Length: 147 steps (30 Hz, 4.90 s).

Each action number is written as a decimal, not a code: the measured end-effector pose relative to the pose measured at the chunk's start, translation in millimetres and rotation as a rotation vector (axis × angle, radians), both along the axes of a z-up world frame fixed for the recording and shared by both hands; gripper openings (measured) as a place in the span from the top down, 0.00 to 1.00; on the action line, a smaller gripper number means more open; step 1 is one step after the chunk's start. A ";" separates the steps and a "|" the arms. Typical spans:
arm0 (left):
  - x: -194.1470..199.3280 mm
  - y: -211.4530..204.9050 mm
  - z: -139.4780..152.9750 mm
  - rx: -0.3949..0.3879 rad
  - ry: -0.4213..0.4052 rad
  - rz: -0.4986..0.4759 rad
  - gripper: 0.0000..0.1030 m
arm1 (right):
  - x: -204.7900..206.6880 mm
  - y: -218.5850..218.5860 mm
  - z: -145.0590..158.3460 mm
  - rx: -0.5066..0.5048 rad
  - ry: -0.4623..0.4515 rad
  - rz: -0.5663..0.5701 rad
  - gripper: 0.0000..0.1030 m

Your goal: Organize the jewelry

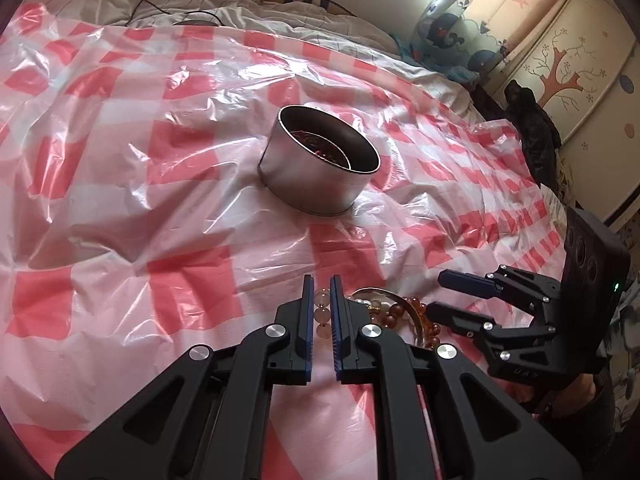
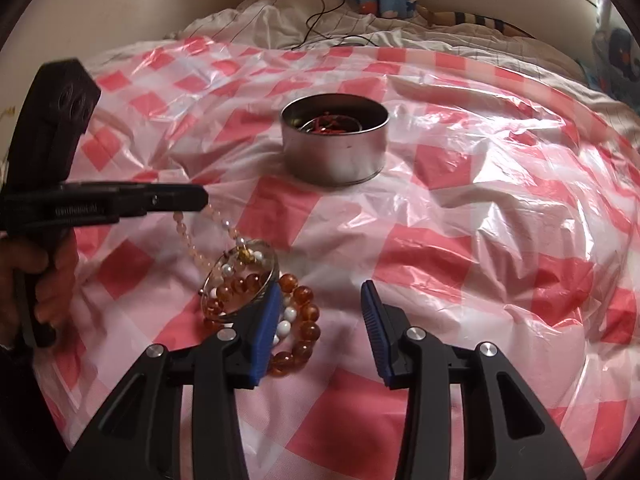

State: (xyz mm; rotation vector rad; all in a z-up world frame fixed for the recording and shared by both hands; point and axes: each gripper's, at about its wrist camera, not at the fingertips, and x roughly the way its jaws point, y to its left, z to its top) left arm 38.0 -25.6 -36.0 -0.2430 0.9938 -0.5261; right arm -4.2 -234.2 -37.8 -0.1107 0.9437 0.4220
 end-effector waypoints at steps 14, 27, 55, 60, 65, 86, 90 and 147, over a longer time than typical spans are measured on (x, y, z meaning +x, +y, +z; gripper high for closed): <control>-6.9 7.7 19.1 -0.002 -0.059 -0.002 0.93 | -10.6 32.9 -5.8 0.061 0.017 0.122 0.64; -6.7 14.4 26.5 -0.021 -0.075 0.012 0.93 | -10.3 20.5 12.7 0.139 -0.065 0.085 0.97; -7.6 -18.5 51.1 0.211 -0.246 0.032 0.93 | -0.4 -20.0 39.1 0.164 -0.185 -0.079 0.97; -8.2 -26.4 54.6 0.271 -0.291 0.037 0.93 | 0.5 -24.8 41.6 0.174 -0.206 -0.100 0.97; -10.0 -37.7 59.7 0.311 -0.334 0.032 0.93 | 3.4 -26.8 44.5 0.185 -0.228 -0.116 0.97; -20.8 -57.3 73.2 0.402 -0.441 0.023 0.93 | 4.4 -27.2 52.1 0.212 -0.271 -0.118 0.97; -21.2 -57.4 74.5 0.402 -0.444 0.025 0.93 | 4.0 -26.6 53.2 0.214 -0.272 -0.119 0.97; 55.3 -8.2 54.3 0.242 -0.206 0.171 0.51 | 110.7 19.5 43.2 -0.007 -0.277 -0.131 0.97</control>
